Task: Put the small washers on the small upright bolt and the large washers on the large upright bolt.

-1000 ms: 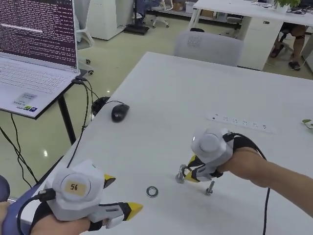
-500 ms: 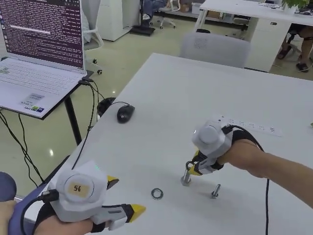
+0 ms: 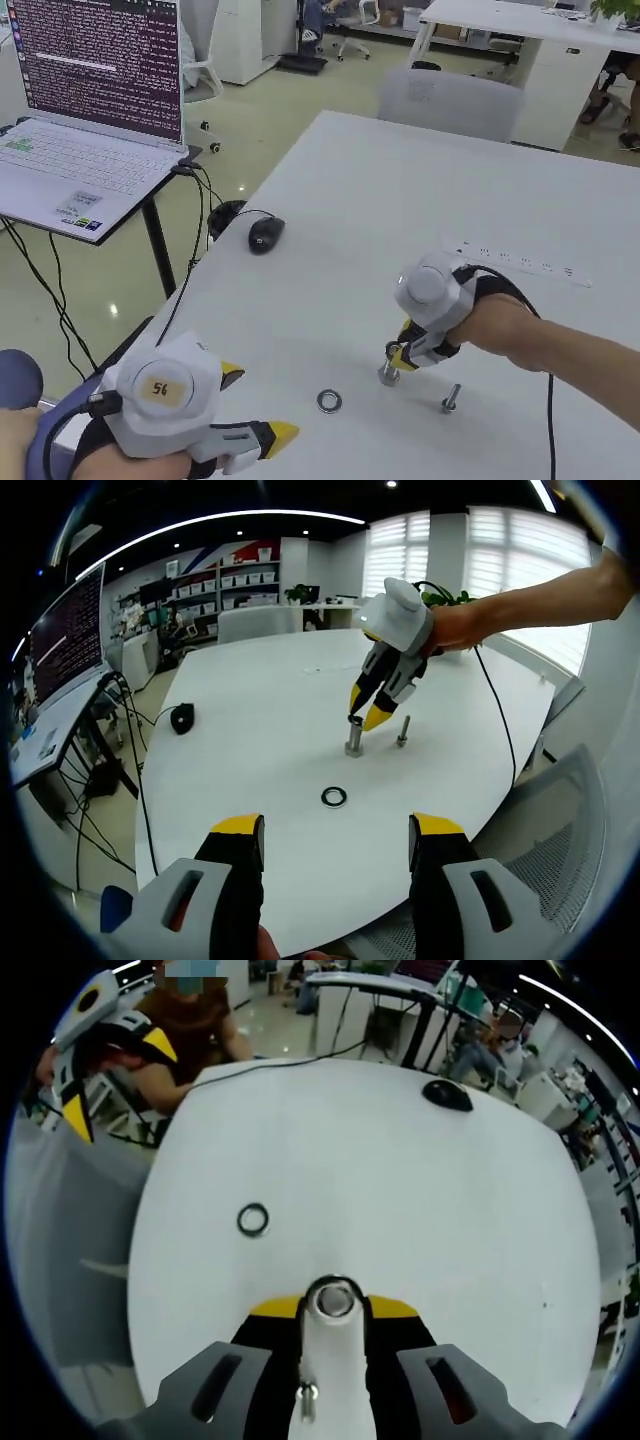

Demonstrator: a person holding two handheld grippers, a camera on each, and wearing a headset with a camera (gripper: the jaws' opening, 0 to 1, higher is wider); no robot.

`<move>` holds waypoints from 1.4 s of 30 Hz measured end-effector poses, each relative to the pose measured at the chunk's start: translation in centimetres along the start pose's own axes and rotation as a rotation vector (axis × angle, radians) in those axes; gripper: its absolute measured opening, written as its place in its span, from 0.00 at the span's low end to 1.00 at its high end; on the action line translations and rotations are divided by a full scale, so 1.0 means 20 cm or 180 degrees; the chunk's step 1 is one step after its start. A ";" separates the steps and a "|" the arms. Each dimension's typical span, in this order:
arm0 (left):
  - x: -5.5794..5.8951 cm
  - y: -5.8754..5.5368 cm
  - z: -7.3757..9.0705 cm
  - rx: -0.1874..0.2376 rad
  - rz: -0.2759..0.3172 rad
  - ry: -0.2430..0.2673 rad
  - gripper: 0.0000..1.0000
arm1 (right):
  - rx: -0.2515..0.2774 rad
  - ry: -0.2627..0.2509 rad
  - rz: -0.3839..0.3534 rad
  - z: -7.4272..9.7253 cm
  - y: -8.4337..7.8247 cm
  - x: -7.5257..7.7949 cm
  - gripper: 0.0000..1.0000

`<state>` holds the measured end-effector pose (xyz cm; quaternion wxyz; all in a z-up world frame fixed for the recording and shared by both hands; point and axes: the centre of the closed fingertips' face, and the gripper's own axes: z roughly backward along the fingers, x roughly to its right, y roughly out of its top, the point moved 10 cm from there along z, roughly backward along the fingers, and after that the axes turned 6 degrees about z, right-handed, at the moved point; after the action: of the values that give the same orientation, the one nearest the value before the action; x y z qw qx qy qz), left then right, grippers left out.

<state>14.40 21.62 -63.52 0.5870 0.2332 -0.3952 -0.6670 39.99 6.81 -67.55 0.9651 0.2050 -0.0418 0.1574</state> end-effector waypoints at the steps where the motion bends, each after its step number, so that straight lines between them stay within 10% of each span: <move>1: 0.00 0.00 0.00 0.0000 0.0002 -0.0001 0.58 | -0.0007 0.0013 0.0002 -0.01 0.00 0.00 0.24; 42: -0.01 -0.02 0.02 -0.0019 0.0019 0.0021 0.58 | -0.0208 0.0053 0.0045 -0.14 0.02 -0.01 0.24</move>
<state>13.81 21.85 -63.68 0.5909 0.2325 -0.3921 -0.6656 39.76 8.25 -69.89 0.9705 0.1718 -0.0404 0.1645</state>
